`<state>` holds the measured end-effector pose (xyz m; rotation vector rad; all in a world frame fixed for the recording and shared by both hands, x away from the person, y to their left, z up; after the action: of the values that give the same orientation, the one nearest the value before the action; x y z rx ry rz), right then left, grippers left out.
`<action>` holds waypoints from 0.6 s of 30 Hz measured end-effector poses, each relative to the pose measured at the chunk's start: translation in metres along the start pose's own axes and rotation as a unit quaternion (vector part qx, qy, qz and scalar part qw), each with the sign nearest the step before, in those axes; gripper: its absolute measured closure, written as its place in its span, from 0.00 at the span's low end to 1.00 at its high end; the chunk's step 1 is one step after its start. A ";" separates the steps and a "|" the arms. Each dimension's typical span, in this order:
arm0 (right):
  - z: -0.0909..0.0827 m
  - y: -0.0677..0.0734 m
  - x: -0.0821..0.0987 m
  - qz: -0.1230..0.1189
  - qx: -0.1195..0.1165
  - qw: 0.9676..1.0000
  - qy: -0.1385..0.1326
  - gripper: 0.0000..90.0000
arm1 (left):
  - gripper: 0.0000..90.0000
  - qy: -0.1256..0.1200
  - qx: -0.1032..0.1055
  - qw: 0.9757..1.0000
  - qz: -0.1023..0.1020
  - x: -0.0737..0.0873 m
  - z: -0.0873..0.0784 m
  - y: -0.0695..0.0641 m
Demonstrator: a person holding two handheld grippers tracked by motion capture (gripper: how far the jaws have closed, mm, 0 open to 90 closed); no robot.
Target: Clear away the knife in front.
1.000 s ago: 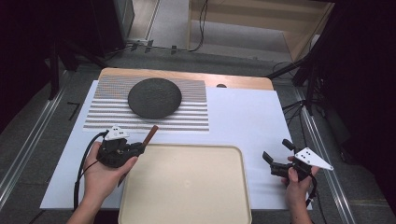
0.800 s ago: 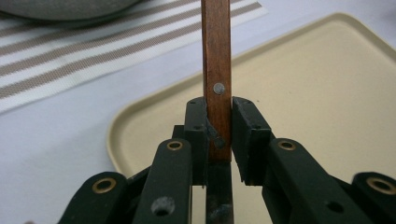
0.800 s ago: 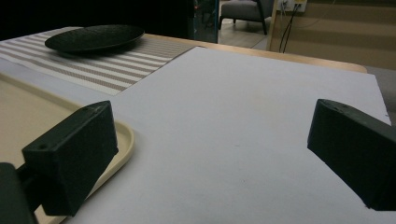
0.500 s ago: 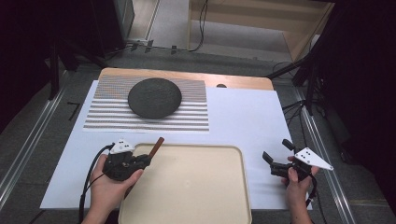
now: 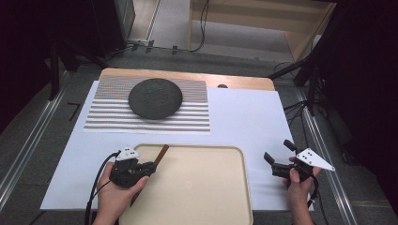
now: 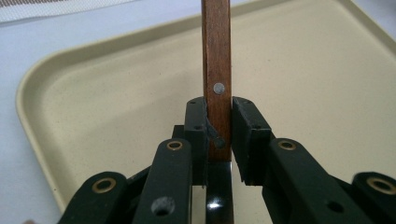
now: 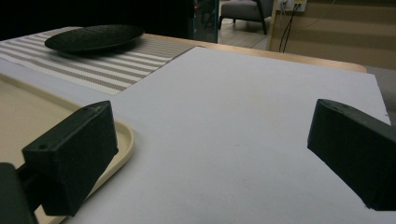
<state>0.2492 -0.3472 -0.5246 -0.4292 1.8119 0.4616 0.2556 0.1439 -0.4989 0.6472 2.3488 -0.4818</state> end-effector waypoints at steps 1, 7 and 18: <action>0.000 0.000 0.000 0.000 0.000 1.000 0.000 0.00 | 0.85 0.001 0.000 1.000 -0.002 0.001 0.001 0.000; 0.000 0.000 0.000 0.000 0.000 1.000 0.001 0.00 | 0.85 0.006 -0.001 1.000 -0.011 0.007 0.008 0.001; 0.000 0.000 0.000 0.000 0.001 1.000 0.001 0.00 | 0.85 0.019 -0.024 0.999 -0.013 0.013 0.016 0.001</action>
<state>0.2494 -0.3471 -0.5247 -0.4288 1.8141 0.4596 0.2557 0.1416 -0.5188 0.6097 2.3994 -0.4279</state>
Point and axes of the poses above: each handheld gripper's, and its own axes: z roughly forward along the jaws, x roughly out of its underside, y roughly to its left, the point moved 3 cm from there along z, roughly forward along the jaws, and after that the axes turned 6 degrees about -x, right-handed, at the moved point
